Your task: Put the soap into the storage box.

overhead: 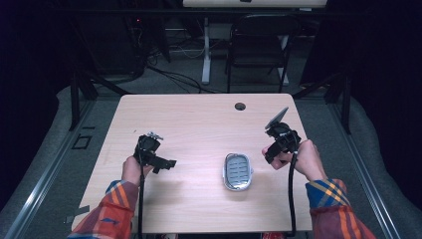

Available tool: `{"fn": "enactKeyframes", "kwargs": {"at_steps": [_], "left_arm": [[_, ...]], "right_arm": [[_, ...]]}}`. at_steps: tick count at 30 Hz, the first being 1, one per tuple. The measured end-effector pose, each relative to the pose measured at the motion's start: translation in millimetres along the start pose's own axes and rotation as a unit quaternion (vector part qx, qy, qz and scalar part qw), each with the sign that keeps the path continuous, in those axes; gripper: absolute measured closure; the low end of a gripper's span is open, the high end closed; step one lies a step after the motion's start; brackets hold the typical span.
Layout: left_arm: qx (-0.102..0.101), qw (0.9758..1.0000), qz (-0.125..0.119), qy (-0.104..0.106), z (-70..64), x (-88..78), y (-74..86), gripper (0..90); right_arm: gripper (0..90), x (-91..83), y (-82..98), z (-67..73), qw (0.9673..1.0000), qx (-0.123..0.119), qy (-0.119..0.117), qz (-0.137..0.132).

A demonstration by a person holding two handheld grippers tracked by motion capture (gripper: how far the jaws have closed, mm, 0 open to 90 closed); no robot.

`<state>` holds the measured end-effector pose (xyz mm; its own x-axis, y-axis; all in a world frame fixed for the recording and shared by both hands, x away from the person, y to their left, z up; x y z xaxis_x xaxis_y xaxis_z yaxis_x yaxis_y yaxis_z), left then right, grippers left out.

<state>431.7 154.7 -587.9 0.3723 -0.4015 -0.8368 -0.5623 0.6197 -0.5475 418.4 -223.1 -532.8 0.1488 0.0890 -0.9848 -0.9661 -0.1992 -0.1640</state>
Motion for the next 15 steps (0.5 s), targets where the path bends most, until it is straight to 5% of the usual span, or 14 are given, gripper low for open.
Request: {"fn": "enactKeyframes", "kwargs": {"at_steps": [15], "left_arm": [[0.0, 1.0, -0.001, 0.001, -0.2, 0.1, -0.2, 0.0]], "right_arm": [[37.2, -4.5, -6.8, 16.7, 0.9997, -0.024, 0.006, 0.007]]}}
Point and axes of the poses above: each handheld gripper's, and its own axes: x roughly forward along the jaws, y roughly out of its underside, z roughly to its left, the point moved 8 cm from there along x, roughly forward along the jaws, and after that the axes turned 14 degrees about x, right-handed, at the moved point
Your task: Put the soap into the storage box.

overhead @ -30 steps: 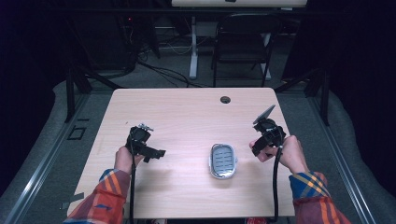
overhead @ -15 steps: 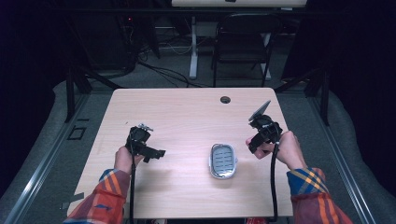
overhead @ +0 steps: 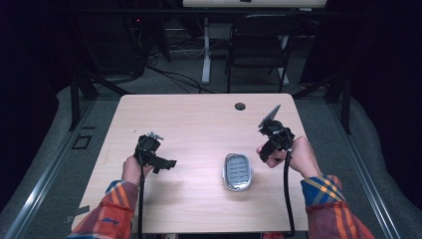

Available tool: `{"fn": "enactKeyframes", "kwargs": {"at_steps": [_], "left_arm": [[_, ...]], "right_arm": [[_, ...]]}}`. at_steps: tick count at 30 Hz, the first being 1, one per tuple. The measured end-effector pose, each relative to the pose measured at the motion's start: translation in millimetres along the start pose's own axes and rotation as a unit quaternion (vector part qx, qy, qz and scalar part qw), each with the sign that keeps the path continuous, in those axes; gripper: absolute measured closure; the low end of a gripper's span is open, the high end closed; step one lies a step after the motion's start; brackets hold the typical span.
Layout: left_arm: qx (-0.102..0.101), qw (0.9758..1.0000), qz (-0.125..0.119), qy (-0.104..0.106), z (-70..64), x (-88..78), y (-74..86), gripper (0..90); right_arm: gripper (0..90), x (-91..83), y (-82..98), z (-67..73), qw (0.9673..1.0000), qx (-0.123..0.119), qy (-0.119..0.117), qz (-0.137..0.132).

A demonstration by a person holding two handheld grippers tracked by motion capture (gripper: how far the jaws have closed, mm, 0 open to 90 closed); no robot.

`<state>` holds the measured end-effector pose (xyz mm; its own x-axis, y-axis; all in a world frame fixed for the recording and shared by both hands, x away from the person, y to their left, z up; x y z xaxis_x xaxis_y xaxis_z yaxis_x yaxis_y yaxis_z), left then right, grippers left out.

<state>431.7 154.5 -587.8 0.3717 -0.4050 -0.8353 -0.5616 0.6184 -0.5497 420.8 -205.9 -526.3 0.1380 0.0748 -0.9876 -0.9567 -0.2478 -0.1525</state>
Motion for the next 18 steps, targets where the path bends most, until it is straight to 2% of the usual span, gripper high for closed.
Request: {"fn": "enactKeyframes", "kwargs": {"at_steps": [18], "left_arm": [[-0.003, 1.0, -0.002, 0.004, -0.9, 0.4, -0.3, 0.0]], "right_arm": [[37.2, 0.1, -10.4, 22.3, 0.9993, -0.036, -0.001, 0.01]]}}
Point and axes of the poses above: each handheld gripper's, and its own axes: x roughly forward along the jaws, y roughly out of its underside, z roughly to its left, the point moved 8 cm from there along x, roughly forward along the jaws, and after that the axes turned 14 degrees about x, right-handed, at the moved point
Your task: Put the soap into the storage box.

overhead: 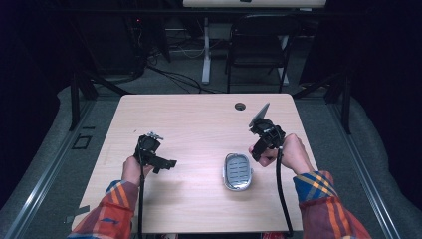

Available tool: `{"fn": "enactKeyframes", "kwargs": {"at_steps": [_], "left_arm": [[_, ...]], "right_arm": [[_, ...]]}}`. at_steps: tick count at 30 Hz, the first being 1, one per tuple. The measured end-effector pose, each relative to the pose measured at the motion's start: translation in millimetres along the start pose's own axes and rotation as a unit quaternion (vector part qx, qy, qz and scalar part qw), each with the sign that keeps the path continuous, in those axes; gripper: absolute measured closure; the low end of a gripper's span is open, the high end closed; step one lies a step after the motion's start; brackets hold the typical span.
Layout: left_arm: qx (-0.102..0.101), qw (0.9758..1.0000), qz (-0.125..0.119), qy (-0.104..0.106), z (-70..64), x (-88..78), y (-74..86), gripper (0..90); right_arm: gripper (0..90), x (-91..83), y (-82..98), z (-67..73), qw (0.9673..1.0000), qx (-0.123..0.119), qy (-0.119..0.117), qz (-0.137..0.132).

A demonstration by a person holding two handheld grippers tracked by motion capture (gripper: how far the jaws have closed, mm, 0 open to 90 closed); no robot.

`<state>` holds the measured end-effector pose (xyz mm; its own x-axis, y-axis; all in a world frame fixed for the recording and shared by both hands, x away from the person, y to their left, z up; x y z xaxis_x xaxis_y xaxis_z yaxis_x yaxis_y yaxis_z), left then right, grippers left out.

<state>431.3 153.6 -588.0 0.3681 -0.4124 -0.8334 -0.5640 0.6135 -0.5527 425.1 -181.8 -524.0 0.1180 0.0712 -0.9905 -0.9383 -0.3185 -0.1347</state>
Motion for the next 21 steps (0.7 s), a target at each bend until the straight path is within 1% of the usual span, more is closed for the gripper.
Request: {"fn": "enactKeyframes", "kwargs": {"at_steps": [3, 4, 6, 7, 9, 10, 12, 14, 15, 16, 21], "left_arm": [[-0.001, 1.0, 0.0, 0.0, -0.2, 0.1, -0.1, 0.0], [0.0, 1.0, 0.0, 0.001, -0.3, 0.2, -0.2, 0.0], [0.0, 1.0, 0.0, 0.0, -0.3, 0.1, -0.2, 0.0], [0.001, 1.0, 0.0, 0.0, -0.3, 0.1, -0.1, 0.0], [0.002, 1.0, 0.001, 0.001, -0.6, 0.2, -0.2, 0.0], [0.002, 1.0, 0.001, 0.001, -0.7, 0.3, -0.2, 0.0], [0.001, 1.0, 0.001, 0.001, -0.7, 0.3, -0.2, 0.0], [0.002, 1.0, 0.001, 0.0, -0.4, 0.2, -0.2, 0.0], [0.001, 1.0, 0.001, 0.0, -0.2, 0.2, -0.1, 0.0], [0.002, 1.0, 0.001, 0.0, -0.2, 0.2, 0.0, 0.0], [0.003, 1.0, 0.001, 0.001, -0.9, 0.2, -0.2, 0.0]], "right_arm": [[37.2, 1.0, -1.0, 2.7, 1.0, -0.003, -0.001, 0.0], [37.2, 2.3, -1.8, 4.9, 1.0, -0.007, 0.001, 0.003], [37.2, 2.6, -2.2, 6.6, 1.0, -0.007, 0.0, 0.004], [37.2, 2.7, -2.6, 7.8, 0.9999, -0.012, 0.002, 0.008], [37.2, 3.8, -3.9, 10.7, 0.9999, -0.014, 0.001, 0.007], [37.3, 5.5, -4.8, 14.2, 0.9999, -0.011, -0.002, 0.003], [37.3, 5.7, -5.1, 15.6, 0.9999, -0.014, -0.002, 0.008], [37.3, 8.1, -6.4, 18.7, 0.9998, -0.016, -0.002, 0.007], [37.2, 7.0, -6.5, 18.0, 0.9993, -0.03, 0.004, 0.021], [37.2, 9.1, -7.3, 20.7, 0.9995, -0.025, 0.0, 0.017], [37.2, 13.7, -9.7, 27.5, 0.9995, -0.027, -0.002, 0.016]]}}
Point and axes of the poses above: each handheld gripper's, and its own axes: x roughly forward along the jaws, y roughly out of its underside, z roughly to its left, the point moved 8 cm from there along x, roughly forward along the jaws, and after that the axes turned 14 degrees about x, right-handed, at the moved point
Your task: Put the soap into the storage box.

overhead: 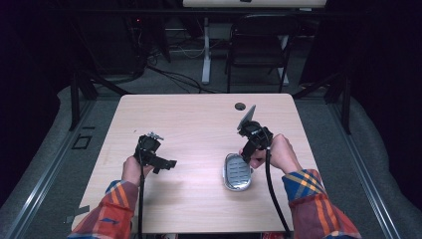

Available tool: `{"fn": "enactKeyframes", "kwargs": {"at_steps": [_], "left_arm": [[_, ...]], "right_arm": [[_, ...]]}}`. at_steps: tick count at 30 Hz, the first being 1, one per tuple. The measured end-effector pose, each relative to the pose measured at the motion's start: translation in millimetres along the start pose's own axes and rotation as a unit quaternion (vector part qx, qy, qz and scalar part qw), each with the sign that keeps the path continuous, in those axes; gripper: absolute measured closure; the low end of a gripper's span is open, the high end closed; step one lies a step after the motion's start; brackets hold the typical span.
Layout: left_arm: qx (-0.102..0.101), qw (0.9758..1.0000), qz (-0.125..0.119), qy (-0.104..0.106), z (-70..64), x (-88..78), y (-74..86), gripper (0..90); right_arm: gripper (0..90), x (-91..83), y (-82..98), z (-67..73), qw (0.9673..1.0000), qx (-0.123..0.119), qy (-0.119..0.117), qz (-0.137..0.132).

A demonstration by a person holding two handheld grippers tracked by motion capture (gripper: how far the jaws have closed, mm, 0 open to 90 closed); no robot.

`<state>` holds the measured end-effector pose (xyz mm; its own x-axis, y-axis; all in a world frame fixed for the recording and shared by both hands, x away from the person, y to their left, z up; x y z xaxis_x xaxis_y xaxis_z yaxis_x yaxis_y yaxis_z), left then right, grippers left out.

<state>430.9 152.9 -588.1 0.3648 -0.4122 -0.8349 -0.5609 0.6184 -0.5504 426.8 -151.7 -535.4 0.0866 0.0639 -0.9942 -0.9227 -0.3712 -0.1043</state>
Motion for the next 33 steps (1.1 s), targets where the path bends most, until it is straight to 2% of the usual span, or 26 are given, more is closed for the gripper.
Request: {"fn": "enactKeyframes", "kwargs": {"at_steps": [4, 12, 19, 21, 31, 32, 33], "left_arm": [[-0.001, 1.0, 0.0, -0.001, 0.4, -0.3, 0.1, 0.0], [0.001, 1.0, 0.001, 0.001, 0.6, -0.1, 0.5, 0.0], [0.002, 1.0, 0.002, 0.002, 0.1, -0.1, 0.4, 0.0], [0.002, 1.0, 0.002, 0.002, 0.2, -0.2, 0.4, 0.0], [0.003, 1.0, 0.002, 0.003, 0.0, -0.2, 0.3, 0.0], [0.003, 1.0, 0.002, 0.002, 0.0, -0.2, 0.3, 0.0], [0.003, 1.0, 0.002, 0.003, 0.0, -0.2, 0.3, 0.0]], "right_arm": [[37.3, 3.6, -1.4, 5.4, 0.9999, -0.008, -0.001, 0.008], [37.2, 11.4, -3.5, 12.0, 0.9999, -0.008, -0.005, 0.013], [37.3, 21.2, -2.9, 15.0, 0.9994, -0.013, 0.003, 0.032], [37.3, 24.9, -2.6, 18.0, 0.9995, -0.006, 0.003, 0.031], [37.2, 31.1, -3.4, 21.9, 0.998, -0.017, 0.022, 0.056], [37.2, 33.1, -3.7, 23.2, 0.9986, -0.008, 0.02, 0.049], [37.2, 33.1, -3.3, 23.8, 0.9983, -0.006, 0.02, 0.055]]}}
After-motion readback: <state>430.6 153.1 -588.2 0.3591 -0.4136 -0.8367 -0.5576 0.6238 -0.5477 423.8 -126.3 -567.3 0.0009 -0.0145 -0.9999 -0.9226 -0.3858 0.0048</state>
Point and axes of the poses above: each handheld gripper's, and its own axes: x roughly forward along the jaws, y roughly out of its underside, z roughly to its left, the point moved 8 cm from there along x, roughly forward along the jaws, and after that the axes turned 14 degrees about x, right-handed, at the moved point
